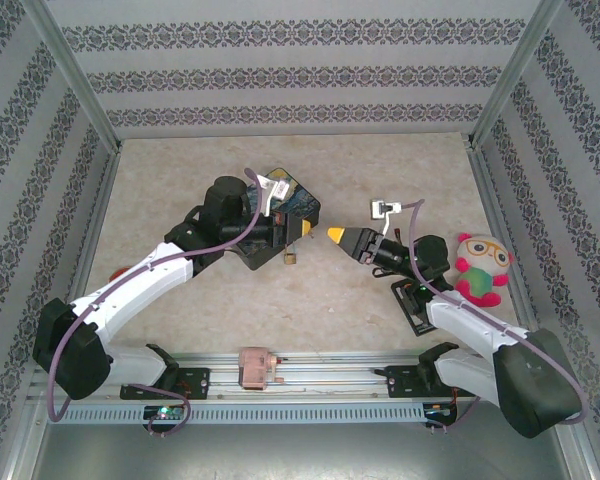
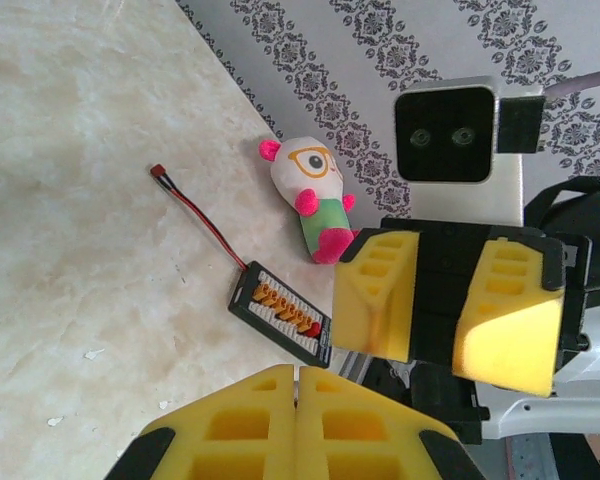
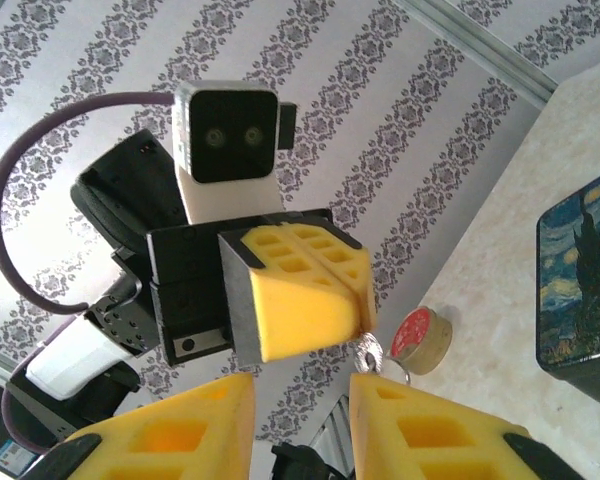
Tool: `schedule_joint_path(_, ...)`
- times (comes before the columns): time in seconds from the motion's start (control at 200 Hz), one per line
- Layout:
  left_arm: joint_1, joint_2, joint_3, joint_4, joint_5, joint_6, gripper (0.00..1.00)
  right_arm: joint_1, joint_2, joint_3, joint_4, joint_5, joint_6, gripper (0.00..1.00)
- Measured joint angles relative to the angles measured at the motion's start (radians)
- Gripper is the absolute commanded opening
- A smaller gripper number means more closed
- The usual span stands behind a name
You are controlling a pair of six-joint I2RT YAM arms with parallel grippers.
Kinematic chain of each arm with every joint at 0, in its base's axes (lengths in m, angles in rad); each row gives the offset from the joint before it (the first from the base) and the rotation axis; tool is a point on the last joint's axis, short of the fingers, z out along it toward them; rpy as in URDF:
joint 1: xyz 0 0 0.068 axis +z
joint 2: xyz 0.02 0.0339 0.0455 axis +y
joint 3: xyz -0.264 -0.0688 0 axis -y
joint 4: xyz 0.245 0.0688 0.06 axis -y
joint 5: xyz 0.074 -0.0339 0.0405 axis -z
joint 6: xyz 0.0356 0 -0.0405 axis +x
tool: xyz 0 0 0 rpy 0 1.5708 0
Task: Unlock the padlock with the key
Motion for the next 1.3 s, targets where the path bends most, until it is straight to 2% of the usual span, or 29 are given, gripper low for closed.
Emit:
schedule_joint_path(0.43,-0.002,0.000,0.006,-0.002,0.022,0.006,0.00,0.068,0.039,0.067,-0.099,-0.004,-0.071,0.31)
schedule_joint_path(1.304,-0.001,0.000,0.006,-0.002,0.017,-0.015,0.00,0.082,0.089,0.097,-0.110,-0.014,-0.096,0.31)
